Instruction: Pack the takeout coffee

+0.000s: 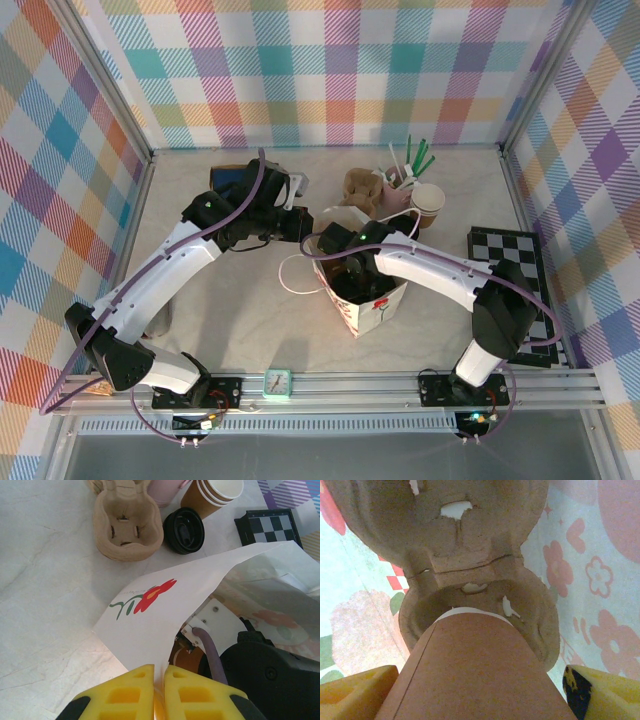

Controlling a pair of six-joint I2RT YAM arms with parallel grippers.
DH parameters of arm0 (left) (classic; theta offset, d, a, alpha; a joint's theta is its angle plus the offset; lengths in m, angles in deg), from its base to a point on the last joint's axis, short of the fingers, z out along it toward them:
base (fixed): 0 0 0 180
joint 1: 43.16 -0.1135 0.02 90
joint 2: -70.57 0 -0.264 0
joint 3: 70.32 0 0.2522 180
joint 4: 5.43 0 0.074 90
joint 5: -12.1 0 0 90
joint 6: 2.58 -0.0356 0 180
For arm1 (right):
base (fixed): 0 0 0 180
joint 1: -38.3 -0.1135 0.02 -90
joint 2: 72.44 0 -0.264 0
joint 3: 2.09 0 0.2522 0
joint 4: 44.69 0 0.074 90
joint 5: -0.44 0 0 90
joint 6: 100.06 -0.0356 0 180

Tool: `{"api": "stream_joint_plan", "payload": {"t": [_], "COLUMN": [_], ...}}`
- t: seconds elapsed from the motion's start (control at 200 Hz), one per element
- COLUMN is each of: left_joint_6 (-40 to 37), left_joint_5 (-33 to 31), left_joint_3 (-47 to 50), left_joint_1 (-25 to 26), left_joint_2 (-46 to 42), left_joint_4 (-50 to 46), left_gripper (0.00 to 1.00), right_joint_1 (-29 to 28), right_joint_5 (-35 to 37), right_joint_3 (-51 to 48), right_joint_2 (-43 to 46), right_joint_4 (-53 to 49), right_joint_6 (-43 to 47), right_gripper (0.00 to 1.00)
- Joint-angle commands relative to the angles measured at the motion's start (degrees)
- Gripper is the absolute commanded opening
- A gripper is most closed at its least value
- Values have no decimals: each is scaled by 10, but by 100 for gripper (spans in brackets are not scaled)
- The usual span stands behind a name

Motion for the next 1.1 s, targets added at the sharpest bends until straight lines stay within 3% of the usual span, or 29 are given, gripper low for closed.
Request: {"api": "stream_joint_plan", "payload": {"t": [0.0, 1.095], "left_joint_6": [4, 5], "left_joint_5": [17, 18], "left_joint_3": [-2, 4], "left_joint_1": [9, 10], "left_joint_2": [-24, -25], "left_joint_4": [-2, 1], "left_gripper": [12, 12], "right_joint_1": [5, 17], "right_joint_5": [9, 20], "right_joint_3": [-13, -9], "right_joint_2": [-12, -17], "right_joint_4": [-3, 4], "right_joint_6": [6, 13], "right_gripper": [29, 29]}}
